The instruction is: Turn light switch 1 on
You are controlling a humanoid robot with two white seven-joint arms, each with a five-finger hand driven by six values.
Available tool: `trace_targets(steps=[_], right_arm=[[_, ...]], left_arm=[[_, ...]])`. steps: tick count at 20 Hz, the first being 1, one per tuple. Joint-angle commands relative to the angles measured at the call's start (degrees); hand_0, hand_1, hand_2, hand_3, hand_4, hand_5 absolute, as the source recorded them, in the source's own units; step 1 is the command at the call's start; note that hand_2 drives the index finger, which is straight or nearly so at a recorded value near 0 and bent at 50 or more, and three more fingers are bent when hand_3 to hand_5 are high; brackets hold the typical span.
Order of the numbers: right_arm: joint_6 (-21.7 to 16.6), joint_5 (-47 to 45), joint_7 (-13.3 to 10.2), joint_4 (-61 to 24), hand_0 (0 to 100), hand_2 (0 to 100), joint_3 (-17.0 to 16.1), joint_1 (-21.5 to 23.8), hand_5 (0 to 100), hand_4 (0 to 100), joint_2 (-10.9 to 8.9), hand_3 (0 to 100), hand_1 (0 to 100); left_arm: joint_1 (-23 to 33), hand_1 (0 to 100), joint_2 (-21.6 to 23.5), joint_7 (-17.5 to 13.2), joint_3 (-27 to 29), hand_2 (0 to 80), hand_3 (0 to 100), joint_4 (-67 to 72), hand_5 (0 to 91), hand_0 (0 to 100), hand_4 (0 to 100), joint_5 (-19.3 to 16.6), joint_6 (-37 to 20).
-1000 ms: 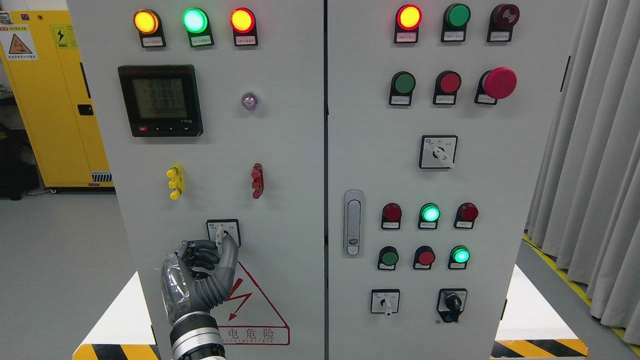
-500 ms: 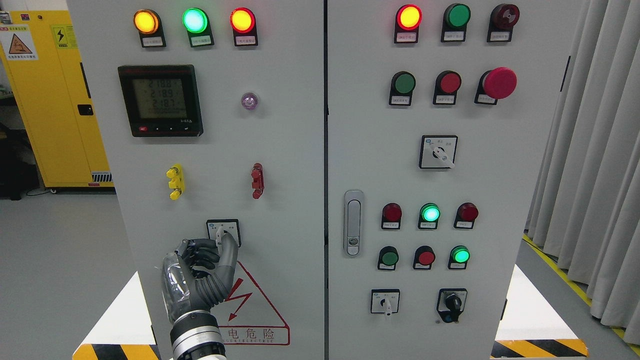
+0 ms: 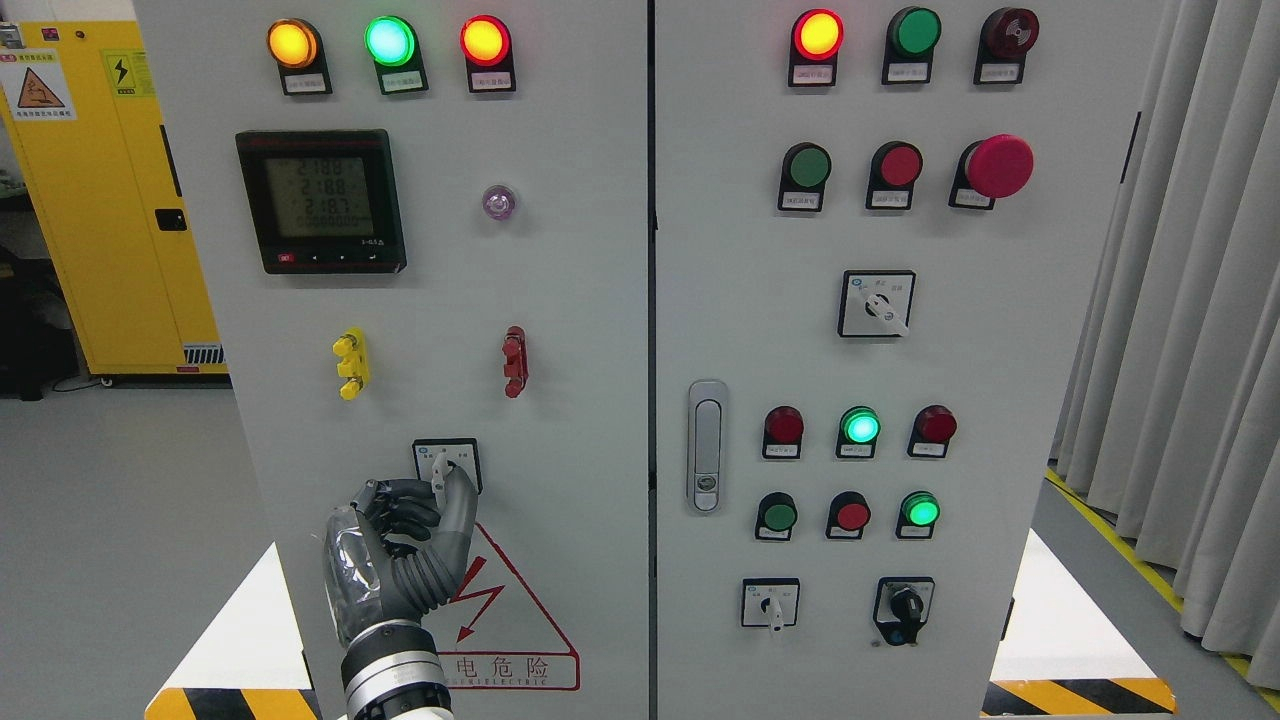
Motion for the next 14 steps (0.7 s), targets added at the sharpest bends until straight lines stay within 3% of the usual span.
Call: trace_targets(steps=[1,14], right_arm=[[0.02,-1.67,-0.03,0.00,0,4,0.00,-0.01,0,0,0.00,0,50],[0.02,-1.67,-0.03,0.00,0,4,0.00,-0.01,0,0,0.00,0,50]], left_arm=[[-0.12,65,-0.01,-0.24,-0.04,59.0,81,0.05,73.4,31,79,0.10,0.04],[-0.12,62,-0.01,-0.24,-0.04,60.1,82,0.05,73.8,34,79,0.01,0.04]])
